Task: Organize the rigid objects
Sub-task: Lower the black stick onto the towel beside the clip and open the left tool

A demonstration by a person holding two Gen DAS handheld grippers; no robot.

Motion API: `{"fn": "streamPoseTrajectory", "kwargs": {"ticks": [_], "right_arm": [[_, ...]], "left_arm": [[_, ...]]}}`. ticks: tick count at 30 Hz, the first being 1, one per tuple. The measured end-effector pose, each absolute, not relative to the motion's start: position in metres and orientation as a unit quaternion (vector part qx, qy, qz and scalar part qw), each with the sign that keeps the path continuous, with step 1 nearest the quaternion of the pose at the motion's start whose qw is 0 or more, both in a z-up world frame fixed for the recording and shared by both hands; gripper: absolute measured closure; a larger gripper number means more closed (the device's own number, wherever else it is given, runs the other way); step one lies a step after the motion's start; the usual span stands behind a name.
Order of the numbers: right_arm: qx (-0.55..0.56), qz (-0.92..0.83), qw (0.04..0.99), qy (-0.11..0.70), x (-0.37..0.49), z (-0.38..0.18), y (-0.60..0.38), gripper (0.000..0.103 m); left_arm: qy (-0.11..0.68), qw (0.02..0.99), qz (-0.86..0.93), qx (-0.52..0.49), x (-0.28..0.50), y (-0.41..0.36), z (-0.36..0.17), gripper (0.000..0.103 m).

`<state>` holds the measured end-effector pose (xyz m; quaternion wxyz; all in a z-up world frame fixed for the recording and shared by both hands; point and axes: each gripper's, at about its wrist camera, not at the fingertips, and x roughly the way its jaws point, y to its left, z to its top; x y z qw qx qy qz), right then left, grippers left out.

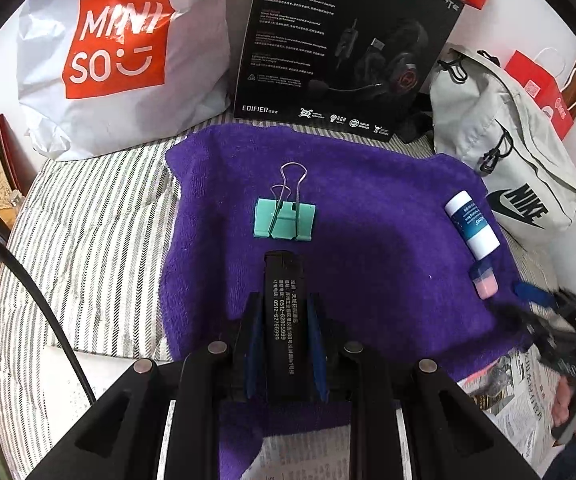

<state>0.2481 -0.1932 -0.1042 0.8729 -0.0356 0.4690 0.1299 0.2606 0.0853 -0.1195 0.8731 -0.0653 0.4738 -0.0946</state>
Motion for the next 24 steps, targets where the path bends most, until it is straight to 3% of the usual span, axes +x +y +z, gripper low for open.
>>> {"fn": "streamPoseTrajectory", "kwargs": {"ticks": [22,24], "right_arm": [[0.082,0.107,0.901,0.412,0.2,-0.051,-0.223,0.044],[0.093,0.112,0.902,0.406,0.193,-0.052,-0.224,0.04]], "left_arm": [[0.494,0.867,-0.066,0.014,0.276,0.063,-0.136,0.082],[0.501,0.863,-0.071,0.008,0.276,0.063,-0.136,0.075]]}}
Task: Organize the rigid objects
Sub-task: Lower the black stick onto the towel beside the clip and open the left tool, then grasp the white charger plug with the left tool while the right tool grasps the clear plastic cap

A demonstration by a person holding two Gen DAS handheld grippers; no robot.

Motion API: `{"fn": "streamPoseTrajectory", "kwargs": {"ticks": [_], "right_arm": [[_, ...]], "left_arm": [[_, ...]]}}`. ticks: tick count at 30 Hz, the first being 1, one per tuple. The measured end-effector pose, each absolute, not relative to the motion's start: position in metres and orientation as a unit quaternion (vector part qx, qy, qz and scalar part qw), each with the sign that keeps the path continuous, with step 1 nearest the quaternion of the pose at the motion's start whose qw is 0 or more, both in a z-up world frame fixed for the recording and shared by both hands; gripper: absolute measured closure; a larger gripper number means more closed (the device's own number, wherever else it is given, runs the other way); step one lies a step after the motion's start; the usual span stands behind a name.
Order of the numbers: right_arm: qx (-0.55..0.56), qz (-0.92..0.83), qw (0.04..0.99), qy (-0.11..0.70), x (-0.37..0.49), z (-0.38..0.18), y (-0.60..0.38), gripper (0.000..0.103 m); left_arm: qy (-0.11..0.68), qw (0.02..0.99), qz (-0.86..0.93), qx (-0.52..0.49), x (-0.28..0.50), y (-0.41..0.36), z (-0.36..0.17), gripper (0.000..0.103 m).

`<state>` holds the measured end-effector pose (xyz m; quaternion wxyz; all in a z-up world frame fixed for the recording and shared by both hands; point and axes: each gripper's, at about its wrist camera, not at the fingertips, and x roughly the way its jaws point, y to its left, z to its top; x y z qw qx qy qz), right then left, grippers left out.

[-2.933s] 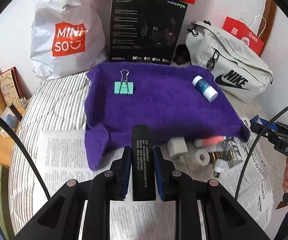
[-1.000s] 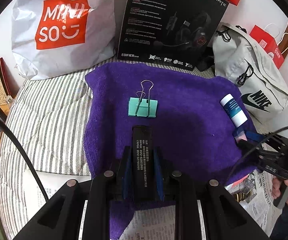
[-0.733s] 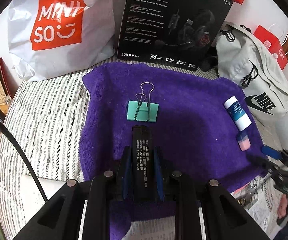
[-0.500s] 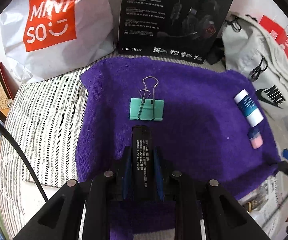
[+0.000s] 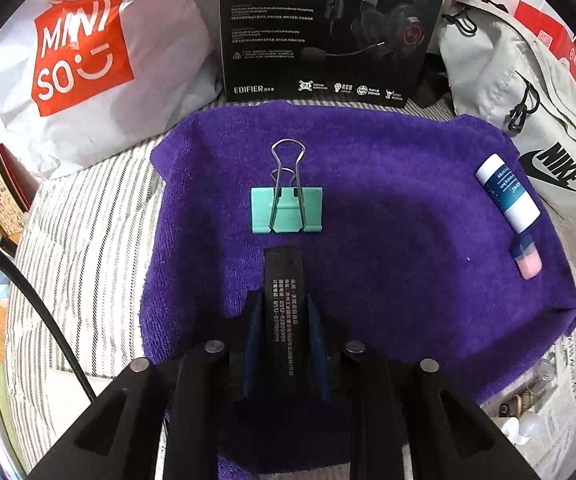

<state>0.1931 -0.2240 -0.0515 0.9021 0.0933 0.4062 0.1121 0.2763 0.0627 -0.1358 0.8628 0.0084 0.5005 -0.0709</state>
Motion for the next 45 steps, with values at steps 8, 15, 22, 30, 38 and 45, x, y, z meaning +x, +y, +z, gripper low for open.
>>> {"fn": "streamPoseTrajectory", "kwargs": {"ticks": [8,15,22,30,38,45], "right_arm": [[0.092,0.105,0.9,0.412,0.175,-0.057,-0.231,0.04],[0.096,0.093,0.904,0.406,0.154,-0.056,-0.245,0.04],[0.076,0.073,0.908,0.405,0.141,-0.056,-0.257,0.04],[0.065,0.059,0.907,0.411,0.141,-0.061,-0.267,0.04],[0.057,0.063,0.902,0.424,0.147,-0.072,-0.264,0.04],[0.037,0.089,0.894,0.438,0.148,-0.083,-0.249,0.04]], "left_arm": [[0.508,0.859,-0.068,0.001,0.242,0.061,-0.121,0.072],[0.488,0.863,-0.13,-0.004,0.188,0.026,-0.096,0.072],[0.509,0.849,-0.141,0.003,0.187,-0.01,-0.112,0.072],[0.54,0.834,-0.114,0.016,0.203,-0.019,-0.136,0.071],[0.534,0.839,-0.102,0.029,0.205,-0.026,-0.141,0.075],[0.518,0.849,-0.102,0.038,0.186,-0.006,-0.14,0.077]]}}
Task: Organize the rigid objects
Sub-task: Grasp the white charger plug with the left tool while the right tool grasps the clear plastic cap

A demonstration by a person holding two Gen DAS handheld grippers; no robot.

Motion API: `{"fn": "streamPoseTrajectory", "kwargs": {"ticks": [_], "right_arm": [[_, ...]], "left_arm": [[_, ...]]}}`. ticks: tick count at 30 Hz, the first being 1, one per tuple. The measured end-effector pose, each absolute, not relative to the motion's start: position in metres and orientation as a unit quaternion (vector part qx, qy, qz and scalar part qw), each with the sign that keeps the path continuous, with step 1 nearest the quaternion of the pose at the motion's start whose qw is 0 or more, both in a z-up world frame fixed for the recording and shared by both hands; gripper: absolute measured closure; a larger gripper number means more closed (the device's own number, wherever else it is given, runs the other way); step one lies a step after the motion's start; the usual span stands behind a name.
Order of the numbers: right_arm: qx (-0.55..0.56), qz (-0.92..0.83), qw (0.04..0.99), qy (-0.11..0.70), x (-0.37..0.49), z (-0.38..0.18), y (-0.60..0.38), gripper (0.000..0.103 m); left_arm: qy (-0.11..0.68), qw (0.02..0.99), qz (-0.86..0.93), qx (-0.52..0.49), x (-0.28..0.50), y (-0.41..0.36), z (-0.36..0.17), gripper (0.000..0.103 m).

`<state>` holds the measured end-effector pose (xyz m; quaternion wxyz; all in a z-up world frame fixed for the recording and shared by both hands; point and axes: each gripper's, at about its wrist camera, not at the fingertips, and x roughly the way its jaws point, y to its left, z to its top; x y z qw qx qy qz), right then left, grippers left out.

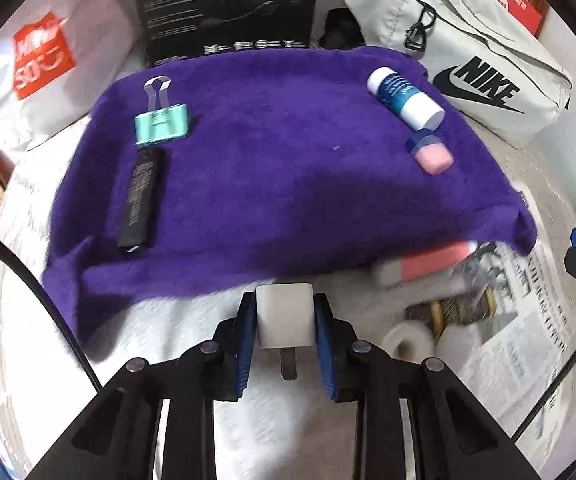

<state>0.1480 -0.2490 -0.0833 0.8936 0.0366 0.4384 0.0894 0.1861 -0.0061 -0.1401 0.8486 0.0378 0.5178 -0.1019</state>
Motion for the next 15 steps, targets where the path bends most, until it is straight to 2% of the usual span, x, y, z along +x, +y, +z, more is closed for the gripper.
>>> {"fn": "streamPoseTrajectory", "kwargs": {"ticks": [7,15], "right_arm": [[0.031,0.125,0.882,0.454,0.148,-0.104,-0.224,0.04],[0.035,0.152,0.881,0.447,0.159,-0.117,-0.182,0.04]], "left_arm": [[0.499,0.863,-0.069,0.031,0.148,0.039,-0.143,0.077],[0.461,0.884,-0.073,0.031,0.136,0.048,-0.149,0.077]]}}
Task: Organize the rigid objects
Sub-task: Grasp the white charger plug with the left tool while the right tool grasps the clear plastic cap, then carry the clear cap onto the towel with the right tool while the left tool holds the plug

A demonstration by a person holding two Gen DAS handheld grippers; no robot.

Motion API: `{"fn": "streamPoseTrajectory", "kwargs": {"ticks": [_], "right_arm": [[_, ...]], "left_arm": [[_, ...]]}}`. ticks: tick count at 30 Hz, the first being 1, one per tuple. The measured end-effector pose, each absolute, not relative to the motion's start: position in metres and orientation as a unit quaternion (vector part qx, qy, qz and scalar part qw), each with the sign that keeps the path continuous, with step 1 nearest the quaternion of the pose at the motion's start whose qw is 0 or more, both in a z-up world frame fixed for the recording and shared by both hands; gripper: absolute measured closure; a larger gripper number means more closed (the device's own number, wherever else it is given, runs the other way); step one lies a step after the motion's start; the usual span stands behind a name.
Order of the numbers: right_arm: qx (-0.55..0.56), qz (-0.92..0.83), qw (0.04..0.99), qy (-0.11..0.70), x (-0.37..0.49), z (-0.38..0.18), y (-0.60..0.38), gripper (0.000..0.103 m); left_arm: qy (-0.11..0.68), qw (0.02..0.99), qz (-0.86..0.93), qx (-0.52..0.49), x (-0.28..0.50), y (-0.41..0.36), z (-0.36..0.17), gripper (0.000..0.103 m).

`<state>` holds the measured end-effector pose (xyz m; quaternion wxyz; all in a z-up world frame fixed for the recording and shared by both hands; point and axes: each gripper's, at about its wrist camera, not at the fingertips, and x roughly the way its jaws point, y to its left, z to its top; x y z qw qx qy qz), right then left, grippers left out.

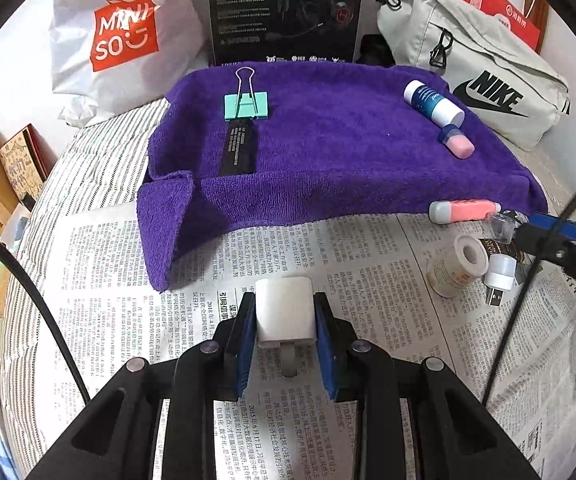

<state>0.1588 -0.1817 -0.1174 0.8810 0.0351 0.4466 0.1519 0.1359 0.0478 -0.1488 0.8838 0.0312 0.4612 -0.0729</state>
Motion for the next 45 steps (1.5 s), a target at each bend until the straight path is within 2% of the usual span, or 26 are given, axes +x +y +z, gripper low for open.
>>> {"fn": "streamPoseTrajectory", "kwargs": {"ticks": [8,10,12,17,22,30,45], "right_arm": [[0.038,0.134,0.882,0.45,0.171,-0.135,-0.17,0.05],[0.042,0.139,0.887,0.439,0.172,-0.136,-0.169,0.059],[0.047,0.144,0.885,0.44,0.173,-0.135,-0.171,0.076],[0.041,0.144,0.884,0.444,0.163,-0.127,-0.185,0.076],[-0.021,0.106,0.894,0.436,0.144,-0.121,-0.205,0.076],[-0.027,0.093,0.904,0.416,0.13,-0.139,-0.217,0.076],[-0.023,0.096,0.904,0.415,0.13,-0.14,-0.219,0.075]], "left_arm": [[0.443,0.892,-0.084,0.026,0.13,0.054,-0.15,0.077],[0.439,0.894,-0.085,0.026,0.127,0.055,-0.15,0.077],[0.437,0.895,-0.085,0.024,0.127,0.055,-0.15,0.077],[0.429,0.899,-0.086,0.023,0.125,0.055,-0.15,0.077],[0.416,0.905,-0.083,0.019,0.121,0.053,-0.152,0.077],[0.412,0.907,-0.082,0.017,0.121,0.053,-0.152,0.077],[0.412,0.907,-0.08,0.02,0.12,0.052,-0.152,0.077]]}}
